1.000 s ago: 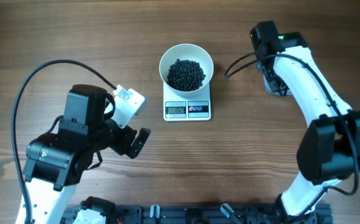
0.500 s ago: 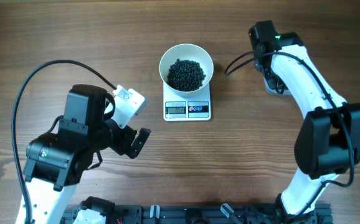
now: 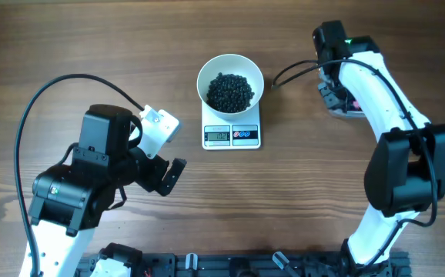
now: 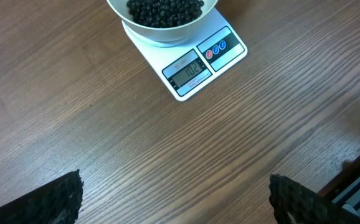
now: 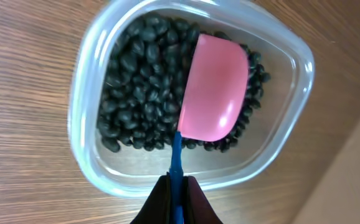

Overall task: Scoop item into bowl and weigh 150g on scale
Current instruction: 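Move the empty scoop right back over the bean tub, then dip the pink scoop into the beans in the tub with the right gripper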

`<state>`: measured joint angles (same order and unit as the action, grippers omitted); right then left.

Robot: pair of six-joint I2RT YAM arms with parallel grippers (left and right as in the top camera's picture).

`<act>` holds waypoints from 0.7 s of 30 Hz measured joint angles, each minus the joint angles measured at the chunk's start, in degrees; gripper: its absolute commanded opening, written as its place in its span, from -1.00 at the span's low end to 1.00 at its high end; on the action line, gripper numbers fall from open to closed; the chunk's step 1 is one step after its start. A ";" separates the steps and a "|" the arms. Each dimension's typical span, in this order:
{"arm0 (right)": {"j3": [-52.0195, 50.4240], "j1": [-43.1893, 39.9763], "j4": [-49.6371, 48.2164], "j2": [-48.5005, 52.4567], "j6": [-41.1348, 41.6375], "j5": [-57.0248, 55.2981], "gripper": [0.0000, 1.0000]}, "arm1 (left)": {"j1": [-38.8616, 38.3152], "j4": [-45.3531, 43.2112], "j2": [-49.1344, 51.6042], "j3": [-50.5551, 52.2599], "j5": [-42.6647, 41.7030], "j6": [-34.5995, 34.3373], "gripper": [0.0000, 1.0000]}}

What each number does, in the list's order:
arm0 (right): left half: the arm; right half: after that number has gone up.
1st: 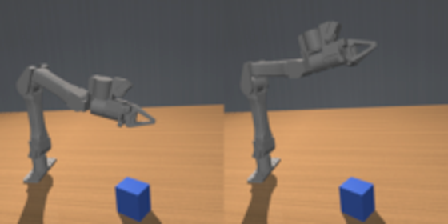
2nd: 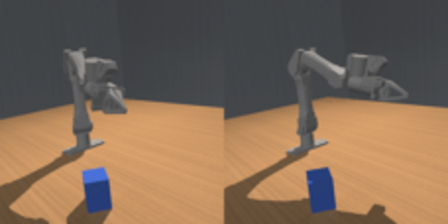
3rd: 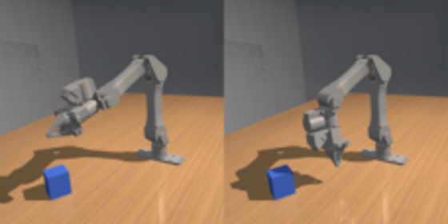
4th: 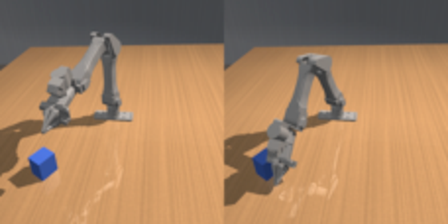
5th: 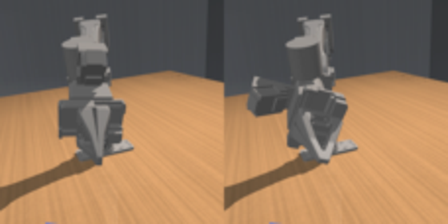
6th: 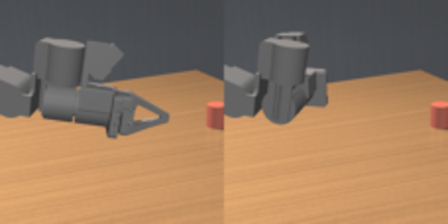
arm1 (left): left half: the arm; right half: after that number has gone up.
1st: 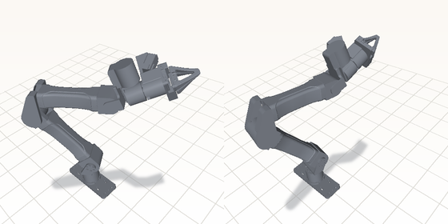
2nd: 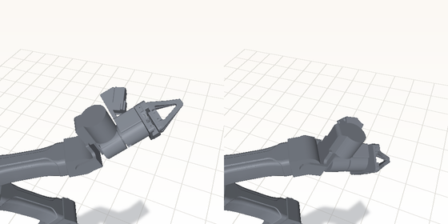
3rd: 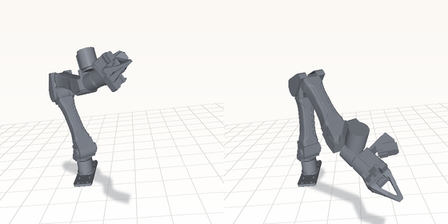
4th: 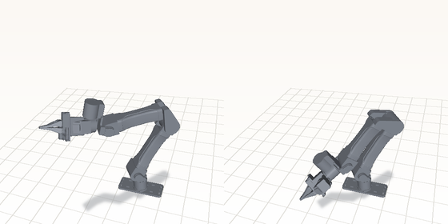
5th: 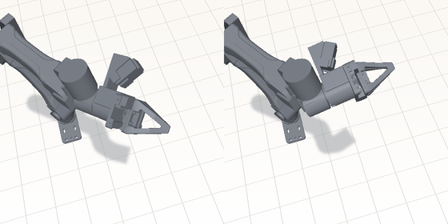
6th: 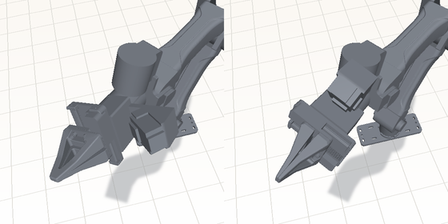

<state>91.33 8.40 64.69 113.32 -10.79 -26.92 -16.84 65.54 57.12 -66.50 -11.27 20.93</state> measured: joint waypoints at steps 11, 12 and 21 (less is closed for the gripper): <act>1.75 -8.28 1.90 -0.57 -0.24 16.31 -0.91 | 0.00 0.00 0.00 0.00 0.00 0.00 1.00; 1.75 -9.31 1.90 -0.92 -0.26 17.64 -0.91 | 0.00 0.00 0.00 0.00 -0.02 0.00 1.00; 1.75 -19.98 4.57 -2.71 -1.49 32.87 -0.92 | 0.00 0.00 0.00 0.00 0.00 0.00 1.00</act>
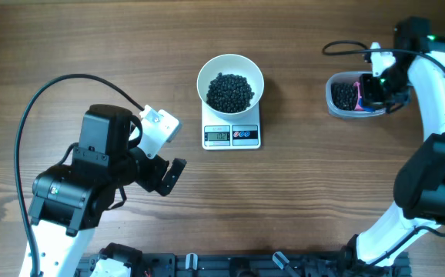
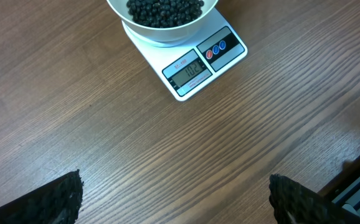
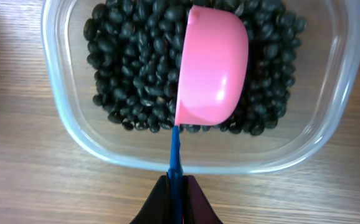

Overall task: Scoop item into bowl and weigh 150g on scale
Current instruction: 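Dip the pink scoop into the beans in the tub with the right gripper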

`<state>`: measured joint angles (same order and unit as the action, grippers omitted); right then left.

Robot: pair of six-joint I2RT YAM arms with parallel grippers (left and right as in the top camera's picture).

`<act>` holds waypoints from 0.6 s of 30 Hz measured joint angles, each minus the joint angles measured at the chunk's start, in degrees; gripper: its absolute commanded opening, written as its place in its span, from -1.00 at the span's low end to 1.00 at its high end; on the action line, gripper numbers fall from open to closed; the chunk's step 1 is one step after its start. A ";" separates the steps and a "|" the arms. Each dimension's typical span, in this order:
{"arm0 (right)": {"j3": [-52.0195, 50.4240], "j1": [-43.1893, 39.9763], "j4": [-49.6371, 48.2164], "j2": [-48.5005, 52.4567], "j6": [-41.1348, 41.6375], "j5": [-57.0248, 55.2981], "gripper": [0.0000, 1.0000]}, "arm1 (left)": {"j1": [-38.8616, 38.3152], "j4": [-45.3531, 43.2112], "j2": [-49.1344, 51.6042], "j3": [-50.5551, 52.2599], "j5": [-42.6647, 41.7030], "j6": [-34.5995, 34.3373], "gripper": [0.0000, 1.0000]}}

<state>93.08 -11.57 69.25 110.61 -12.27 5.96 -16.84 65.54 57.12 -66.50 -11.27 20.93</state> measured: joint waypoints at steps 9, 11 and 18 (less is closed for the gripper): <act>-0.02 -6.05 2.25 0.00 -1.38 11.87 -0.91 | 0.00 0.00 0.00 0.00 0.00 0.00 1.00; 0.00 -6.99 2.43 0.00 -1.33 12.87 -0.91 | 0.00 0.00 0.00 0.00 0.00 0.00 1.00; -0.02 -9.68 3.63 0.00 -0.42 15.47 -0.91 | 0.00 0.00 0.00 0.00 0.00 0.00 1.00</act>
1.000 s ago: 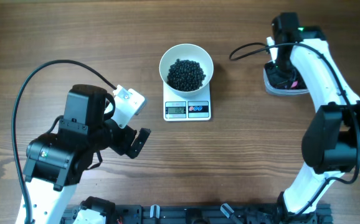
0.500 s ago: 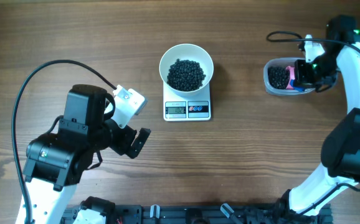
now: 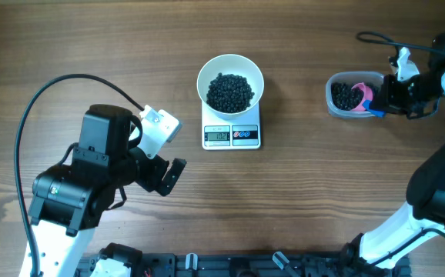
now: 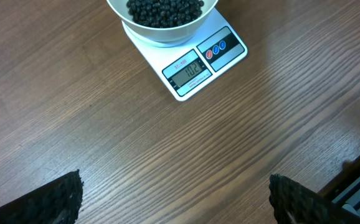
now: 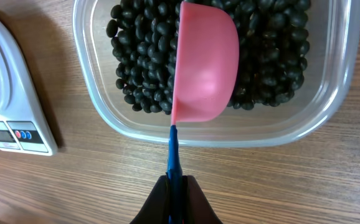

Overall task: Scoop item into bowl and weigh 150g on scale
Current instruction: 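Dip the pink scoop into the beans in the tub with the right gripper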

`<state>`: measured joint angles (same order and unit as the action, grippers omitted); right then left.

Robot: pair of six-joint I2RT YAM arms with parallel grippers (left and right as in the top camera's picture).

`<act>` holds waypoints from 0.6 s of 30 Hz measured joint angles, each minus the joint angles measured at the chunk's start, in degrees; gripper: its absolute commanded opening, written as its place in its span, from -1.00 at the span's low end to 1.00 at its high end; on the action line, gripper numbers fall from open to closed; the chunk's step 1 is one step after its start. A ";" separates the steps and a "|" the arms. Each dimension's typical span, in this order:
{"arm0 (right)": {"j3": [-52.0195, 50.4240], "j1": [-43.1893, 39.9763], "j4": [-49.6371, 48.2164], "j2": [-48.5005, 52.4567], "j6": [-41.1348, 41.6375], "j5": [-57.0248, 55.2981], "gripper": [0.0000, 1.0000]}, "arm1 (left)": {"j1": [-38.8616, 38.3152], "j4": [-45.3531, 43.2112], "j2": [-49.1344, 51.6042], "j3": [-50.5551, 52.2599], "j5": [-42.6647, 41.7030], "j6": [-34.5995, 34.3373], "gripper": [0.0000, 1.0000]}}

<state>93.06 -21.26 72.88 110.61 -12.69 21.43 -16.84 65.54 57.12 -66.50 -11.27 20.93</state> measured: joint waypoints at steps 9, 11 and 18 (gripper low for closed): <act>0.00 -4.37 0.42 0.00 1.81 3.08 -0.91 | 0.00 0.00 0.00 0.00 0.00 0.00 1.00; 0.00 -5.25 0.48 0.00 2.01 4.22 -0.91 | 0.00 0.00 0.00 0.00 0.00 0.02 1.00; 0.00 -5.90 2.34 0.00 2.21 6.82 -0.92 | 0.00 0.00 0.00 0.00 -0.02 0.02 1.00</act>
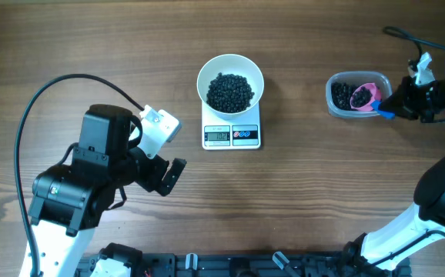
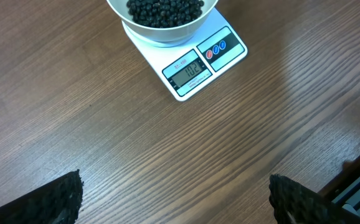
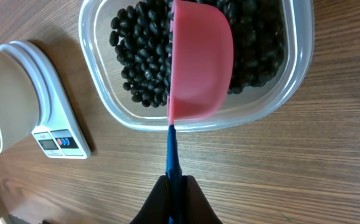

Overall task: Scoop item into bowl and weigh 150g on scale
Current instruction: 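Dip the pink scoop into the beans in the tub with the right gripper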

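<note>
A white bowl (image 1: pixel 230 83) of black beans sits on the white scale (image 1: pixel 231 135), whose display is lit. At the far right a clear tub (image 1: pixel 351 94) holds more black beans. My right gripper (image 3: pixel 175 186) is shut on the blue handle of a pink scoop (image 3: pixel 198 68), whose cup lies on its side over the tub; the overhead view shows beans in the scoop (image 1: pixel 363 96). My left gripper (image 2: pixel 174 199) is open, low over bare wood in front of the scale (image 2: pixel 192 67).
A black cable loops over the table's left side. A dark rail runs along the near edge. The wooden tabletop (image 1: pixel 299 200) stretches between scale and tub.
My right gripper has shifted further right and turned, so the scoop now reaches into the tub from the right with beans in it. The left arm has not moved.
My right arm stood to the left of the tub with the scoop's back up over the beans. At each later moment it was further right, and the scoop's cup now lies tipped in the tub with beans. Scale, bowl and left arm stayed put.
</note>
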`<state>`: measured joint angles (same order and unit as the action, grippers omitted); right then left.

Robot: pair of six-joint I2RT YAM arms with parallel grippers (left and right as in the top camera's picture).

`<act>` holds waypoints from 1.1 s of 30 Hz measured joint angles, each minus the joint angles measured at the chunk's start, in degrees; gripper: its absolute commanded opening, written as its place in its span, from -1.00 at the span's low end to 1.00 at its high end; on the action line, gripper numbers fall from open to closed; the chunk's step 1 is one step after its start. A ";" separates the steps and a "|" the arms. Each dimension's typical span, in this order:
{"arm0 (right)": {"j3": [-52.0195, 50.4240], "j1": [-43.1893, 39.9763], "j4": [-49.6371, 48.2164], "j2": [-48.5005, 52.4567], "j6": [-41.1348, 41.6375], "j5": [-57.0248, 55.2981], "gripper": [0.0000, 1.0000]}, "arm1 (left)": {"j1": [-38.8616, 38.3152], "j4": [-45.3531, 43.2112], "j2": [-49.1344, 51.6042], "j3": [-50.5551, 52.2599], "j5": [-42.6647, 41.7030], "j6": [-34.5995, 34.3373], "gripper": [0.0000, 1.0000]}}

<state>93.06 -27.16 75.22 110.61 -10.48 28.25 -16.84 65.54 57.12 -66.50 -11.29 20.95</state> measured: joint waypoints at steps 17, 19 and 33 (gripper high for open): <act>0.00 -3.43 -0.72 0.00 -1.18 2.32 -0.91 | 0.00 0.00 0.00 0.00 0.02 -0.02 1.00; 0.00 -3.63 -0.74 0.00 -1.49 2.47 -0.91 | 0.00 0.00 0.00 0.00 0.02 0.00 1.00; 0.00 -7.48 0.00 0.00 -4.70 11.08 -0.91 | 0.00 0.00 0.00 0.00 0.02 -0.02 1.00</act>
<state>93.06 -34.63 75.22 110.61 -15.18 39.33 -16.84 65.54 57.12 -66.50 -11.27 20.93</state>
